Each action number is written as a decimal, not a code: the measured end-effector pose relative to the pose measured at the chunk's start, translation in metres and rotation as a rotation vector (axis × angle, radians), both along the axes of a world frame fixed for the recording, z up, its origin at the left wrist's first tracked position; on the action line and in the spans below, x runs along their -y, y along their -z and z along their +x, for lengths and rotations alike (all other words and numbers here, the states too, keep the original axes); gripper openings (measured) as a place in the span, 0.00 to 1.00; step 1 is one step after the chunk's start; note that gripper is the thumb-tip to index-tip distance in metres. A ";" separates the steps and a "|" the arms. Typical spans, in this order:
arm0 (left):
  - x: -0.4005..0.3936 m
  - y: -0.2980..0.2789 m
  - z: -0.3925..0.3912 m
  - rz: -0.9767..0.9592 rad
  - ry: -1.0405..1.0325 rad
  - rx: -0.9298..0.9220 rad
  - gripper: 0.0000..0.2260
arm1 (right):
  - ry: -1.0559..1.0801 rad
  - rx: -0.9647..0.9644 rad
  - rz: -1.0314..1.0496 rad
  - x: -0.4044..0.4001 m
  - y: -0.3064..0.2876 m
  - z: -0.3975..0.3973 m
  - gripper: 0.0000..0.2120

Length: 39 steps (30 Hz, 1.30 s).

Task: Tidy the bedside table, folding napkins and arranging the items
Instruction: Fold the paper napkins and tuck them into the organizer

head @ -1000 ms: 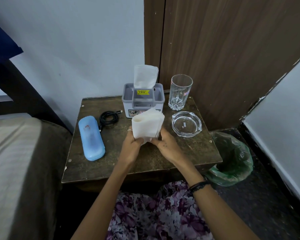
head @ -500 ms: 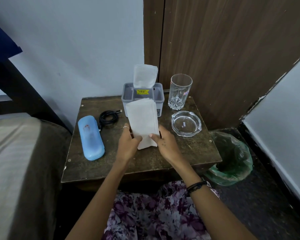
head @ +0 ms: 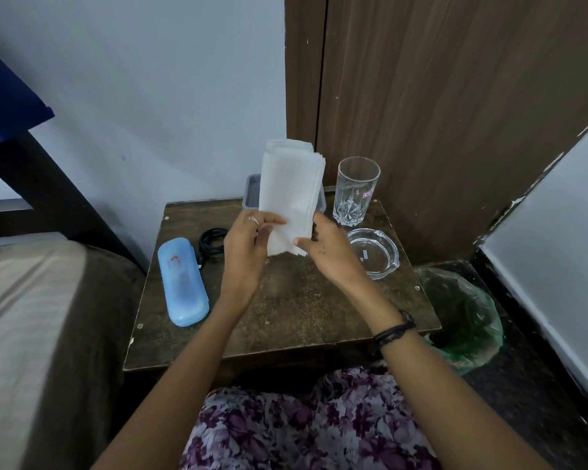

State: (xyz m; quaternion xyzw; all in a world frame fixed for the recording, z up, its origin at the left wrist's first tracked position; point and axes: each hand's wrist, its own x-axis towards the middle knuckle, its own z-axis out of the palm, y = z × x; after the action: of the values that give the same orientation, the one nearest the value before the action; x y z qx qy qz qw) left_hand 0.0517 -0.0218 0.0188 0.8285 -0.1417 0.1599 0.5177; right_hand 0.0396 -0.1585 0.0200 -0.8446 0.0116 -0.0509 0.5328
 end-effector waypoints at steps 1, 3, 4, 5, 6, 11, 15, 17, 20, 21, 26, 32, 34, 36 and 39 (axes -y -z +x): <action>0.001 -0.007 0.008 -0.015 0.008 -0.004 0.11 | 0.000 0.012 -0.028 0.000 -0.005 0.008 0.21; 0.003 -0.020 0.025 -0.017 0.070 -0.022 0.14 | 0.027 0.052 -0.082 0.002 -0.014 0.024 0.20; 0.003 -0.025 0.033 0.004 0.117 -0.038 0.15 | 0.048 0.071 -0.091 0.004 -0.017 0.031 0.19; 0.002 -0.030 0.042 0.038 0.164 -0.057 0.18 | 0.064 0.085 -0.087 0.006 -0.021 0.038 0.18; 0.000 -0.033 0.051 0.083 0.204 -0.071 0.20 | 0.077 0.095 -0.072 0.007 -0.024 0.045 0.17; -0.005 -0.035 0.085 0.267 0.221 -0.100 0.26 | 0.117 0.142 -0.052 0.011 -0.026 0.069 0.16; -0.001 -0.024 0.098 0.362 0.150 -0.019 0.26 | 0.151 0.130 -0.037 0.009 -0.018 0.082 0.12; 0.003 -0.018 0.101 0.382 0.131 0.009 0.26 | 0.162 0.125 -0.042 0.009 -0.015 0.086 0.10; 0.008 -0.011 0.102 0.398 0.106 0.026 0.26 | 0.163 0.127 -0.058 0.011 -0.012 0.087 0.09; 0.008 -0.009 0.102 0.397 0.105 0.026 0.26 | 0.165 0.132 -0.081 0.012 -0.011 0.088 0.08; 0.005 -0.006 0.103 0.402 0.131 0.009 0.26 | 0.156 0.109 -0.194 0.015 -0.006 0.092 0.06; 0.004 -0.008 0.103 0.441 0.155 -0.028 0.19 | 0.145 0.114 -0.274 0.013 -0.001 0.091 0.07; 0.005 -0.010 0.101 0.374 0.132 -0.067 0.17 | 0.121 0.097 -0.304 0.014 -0.002 0.093 0.07; 0.006 -0.011 0.100 0.293 0.086 -0.082 0.18 | 0.092 0.055 -0.332 0.015 -0.004 0.096 0.07; 0.008 -0.011 0.099 0.253 0.044 -0.066 0.19 | 0.088 0.007 -0.243 0.017 -0.013 0.100 0.16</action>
State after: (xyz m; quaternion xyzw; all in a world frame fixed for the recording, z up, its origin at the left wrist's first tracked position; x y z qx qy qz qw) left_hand 0.1503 -0.0294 0.0300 0.8887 -0.1615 0.1020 0.4168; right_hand 0.1394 -0.1751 0.0328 -0.9015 0.0404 -0.0783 0.4236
